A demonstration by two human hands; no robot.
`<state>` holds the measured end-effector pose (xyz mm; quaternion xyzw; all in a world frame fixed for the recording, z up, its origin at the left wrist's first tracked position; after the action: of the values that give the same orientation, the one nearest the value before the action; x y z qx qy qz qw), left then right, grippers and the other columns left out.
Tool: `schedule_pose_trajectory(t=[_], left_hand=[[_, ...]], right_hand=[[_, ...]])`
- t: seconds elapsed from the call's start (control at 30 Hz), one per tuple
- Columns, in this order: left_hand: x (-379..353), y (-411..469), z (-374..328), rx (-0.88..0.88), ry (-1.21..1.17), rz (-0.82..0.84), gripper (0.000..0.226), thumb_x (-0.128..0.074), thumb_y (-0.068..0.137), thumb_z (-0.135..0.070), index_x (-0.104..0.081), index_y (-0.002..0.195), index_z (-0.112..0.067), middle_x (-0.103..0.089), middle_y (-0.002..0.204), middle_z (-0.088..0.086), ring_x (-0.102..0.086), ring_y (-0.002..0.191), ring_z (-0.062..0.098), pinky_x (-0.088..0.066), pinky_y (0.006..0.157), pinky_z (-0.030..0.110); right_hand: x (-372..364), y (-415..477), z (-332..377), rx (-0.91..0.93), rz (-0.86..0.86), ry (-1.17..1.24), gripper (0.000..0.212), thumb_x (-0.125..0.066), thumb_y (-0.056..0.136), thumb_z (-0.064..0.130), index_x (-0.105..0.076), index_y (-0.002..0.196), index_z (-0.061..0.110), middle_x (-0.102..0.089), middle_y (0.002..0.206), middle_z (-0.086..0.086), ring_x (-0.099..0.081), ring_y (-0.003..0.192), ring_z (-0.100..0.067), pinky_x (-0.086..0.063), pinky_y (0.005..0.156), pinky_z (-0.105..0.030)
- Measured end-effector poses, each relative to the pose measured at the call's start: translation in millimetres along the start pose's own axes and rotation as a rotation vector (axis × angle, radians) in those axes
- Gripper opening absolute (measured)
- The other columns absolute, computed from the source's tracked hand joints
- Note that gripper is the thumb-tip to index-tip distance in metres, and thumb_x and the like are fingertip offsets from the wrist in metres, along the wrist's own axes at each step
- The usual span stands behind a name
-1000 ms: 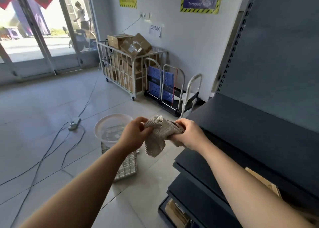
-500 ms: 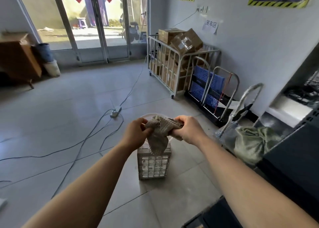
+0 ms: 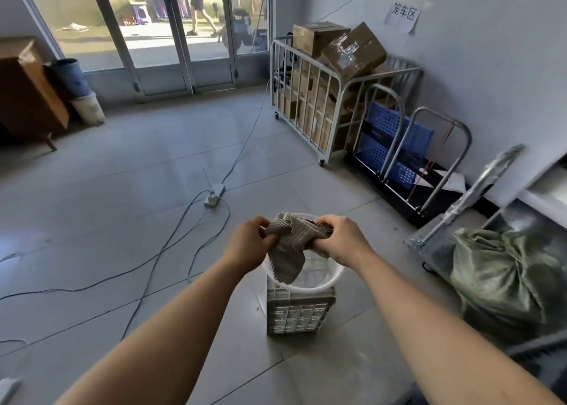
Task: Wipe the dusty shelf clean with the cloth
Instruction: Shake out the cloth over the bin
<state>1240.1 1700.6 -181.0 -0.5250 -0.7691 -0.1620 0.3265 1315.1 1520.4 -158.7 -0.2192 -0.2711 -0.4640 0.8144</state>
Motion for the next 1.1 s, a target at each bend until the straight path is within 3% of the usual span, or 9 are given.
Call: schedule_pose_trajectory(t=[0.3,0.5,0.67,0.93,1.1], left_hand=[[-40,105,25,0.107,0.019,0.029,0.028,-0.064,0.086,-0.027,-0.061,0.112,-0.015,-0.070,0.096,0.007,-0.065,0.087,0.024,-0.054,0.083,0.039],[-89,174,47,0.244,-0.002,0.075,0.032,-0.063,0.086,-0.024,-0.060,0.115,-0.012,-0.069,0.096,0.008,-0.063,0.084,0.024,-0.047,0.073,0.029],[-131,213,76,0.341,-0.014,0.136,0.030,-0.062,0.086,-0.020,-0.059,0.115,-0.011,-0.064,0.087,0.004,-0.058,0.075,0.021,-0.043,0.068,0.026],[-193,265,134,0.439,0.034,0.225,0.027,-0.060,0.088,-0.018,-0.059,0.115,-0.015,-0.058,0.077,-0.003,-0.054,0.072,0.017,-0.040,0.069,0.026],[-238,285,174,0.484,0.046,0.290,0.029,-0.057,0.091,-0.018,-0.056,0.120,-0.014,-0.061,0.089,0.000,-0.058,0.083,0.020,-0.046,0.074,0.029]], right_hand=[[-9,116,-43,-0.055,0.095,-0.028,0.033,-0.077,0.065,0.018,-0.070,0.097,0.020,-0.066,0.077,0.004,-0.060,0.073,-0.012,-0.041,0.065,-0.019],[-25,195,-101,-0.133,0.208,-0.045,0.028,-0.075,0.061,0.021,-0.069,0.088,0.019,-0.063,0.065,0.003,-0.057,0.061,-0.014,-0.052,0.067,-0.032],[-51,243,-152,-0.174,0.299,-0.093,0.035,-0.079,0.065,0.025,-0.069,0.099,0.021,-0.070,0.083,0.000,-0.064,0.079,-0.017,-0.049,0.073,-0.027],[-112,293,-230,-0.257,0.361,-0.139,0.035,-0.075,0.070,0.023,-0.067,0.105,0.024,-0.072,0.094,-0.001,-0.065,0.086,-0.021,-0.052,0.078,-0.032],[-155,313,-278,-0.281,0.391,-0.224,0.036,-0.067,0.071,0.023,-0.065,0.107,0.027,-0.068,0.104,-0.004,-0.063,0.095,-0.026,-0.052,0.079,-0.034]])
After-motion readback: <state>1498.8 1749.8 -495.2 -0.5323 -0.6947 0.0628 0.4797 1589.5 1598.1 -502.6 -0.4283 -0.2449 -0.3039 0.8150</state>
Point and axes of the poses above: each hand's wrist, its own y-axis towards the middle knuckle, its own x-axis out of the back of the hand, z = x × y, the point moved 3 cm from there along y, towards the middle knuckle
